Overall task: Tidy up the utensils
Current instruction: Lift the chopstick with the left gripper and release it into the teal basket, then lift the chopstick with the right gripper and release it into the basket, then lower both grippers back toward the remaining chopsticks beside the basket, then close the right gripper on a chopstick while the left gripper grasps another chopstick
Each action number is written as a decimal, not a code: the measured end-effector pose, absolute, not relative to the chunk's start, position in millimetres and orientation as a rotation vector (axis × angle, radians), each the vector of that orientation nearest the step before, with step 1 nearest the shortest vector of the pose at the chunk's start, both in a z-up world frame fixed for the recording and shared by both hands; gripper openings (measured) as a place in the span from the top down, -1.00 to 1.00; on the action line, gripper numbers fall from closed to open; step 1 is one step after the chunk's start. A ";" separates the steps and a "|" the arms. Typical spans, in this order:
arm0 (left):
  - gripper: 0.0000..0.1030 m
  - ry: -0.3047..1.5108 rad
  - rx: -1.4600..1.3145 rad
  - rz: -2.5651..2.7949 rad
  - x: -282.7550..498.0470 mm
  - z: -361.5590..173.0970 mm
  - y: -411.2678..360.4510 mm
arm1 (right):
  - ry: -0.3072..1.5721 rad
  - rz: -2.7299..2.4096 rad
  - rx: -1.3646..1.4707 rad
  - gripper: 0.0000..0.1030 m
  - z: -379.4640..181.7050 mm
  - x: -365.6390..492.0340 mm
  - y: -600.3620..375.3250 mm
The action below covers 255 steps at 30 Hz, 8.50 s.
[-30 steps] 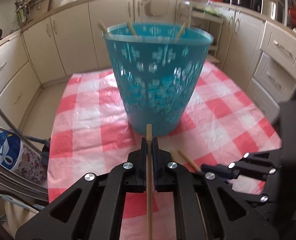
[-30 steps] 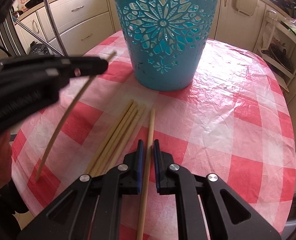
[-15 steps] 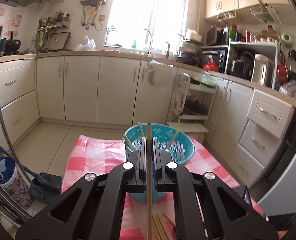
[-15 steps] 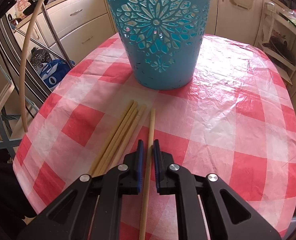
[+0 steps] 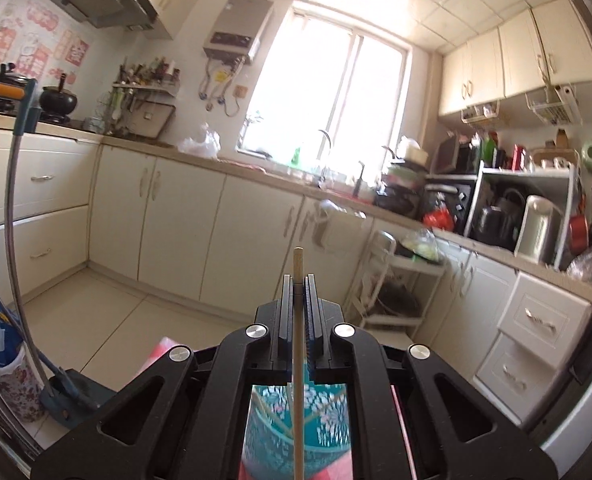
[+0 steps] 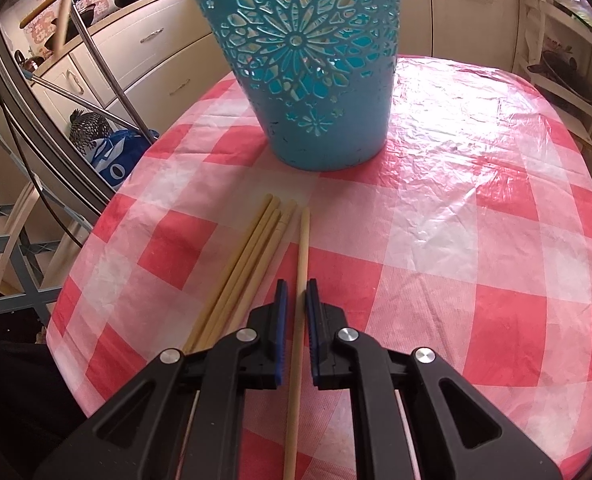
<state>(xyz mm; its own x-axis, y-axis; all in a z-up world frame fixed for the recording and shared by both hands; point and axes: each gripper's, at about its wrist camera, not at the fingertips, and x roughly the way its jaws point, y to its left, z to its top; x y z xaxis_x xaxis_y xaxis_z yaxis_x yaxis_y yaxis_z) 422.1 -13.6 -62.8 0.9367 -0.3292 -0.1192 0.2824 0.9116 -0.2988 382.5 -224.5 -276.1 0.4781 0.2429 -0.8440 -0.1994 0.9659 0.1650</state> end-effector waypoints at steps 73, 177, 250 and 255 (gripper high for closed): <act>-0.47 0.438 -0.375 -0.032 432.7 -117.6 78.3 | 0.588 0.327 0.293 0.89 -128.1 371.8 -249.9; -0.74 0.952 0.069 -0.291 429.5 -217.8 -4.7 | 0.928 0.044 0.008 0.75 -284.8 373.5 -198.2; 0.92 1.014 0.196 -0.448 419.7 -285.9 -100.2 | 0.961 0.122 0.020 0.83 -279.8 372.7 -242.3; 0.92 1.026 0.166 -0.467 420.1 -282.6 -91.8 | 0.963 0.118 -0.002 0.82 -280.0 374.9 -238.6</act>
<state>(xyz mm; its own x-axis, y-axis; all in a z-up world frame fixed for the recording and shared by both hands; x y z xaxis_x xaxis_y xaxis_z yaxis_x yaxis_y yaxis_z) 420.1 -91.8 -282.6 0.4302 -0.2957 -0.8529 0.4487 0.8899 -0.0822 374.9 -238.6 -280.0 0.5651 0.0996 -0.8190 -0.1018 0.9935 0.0506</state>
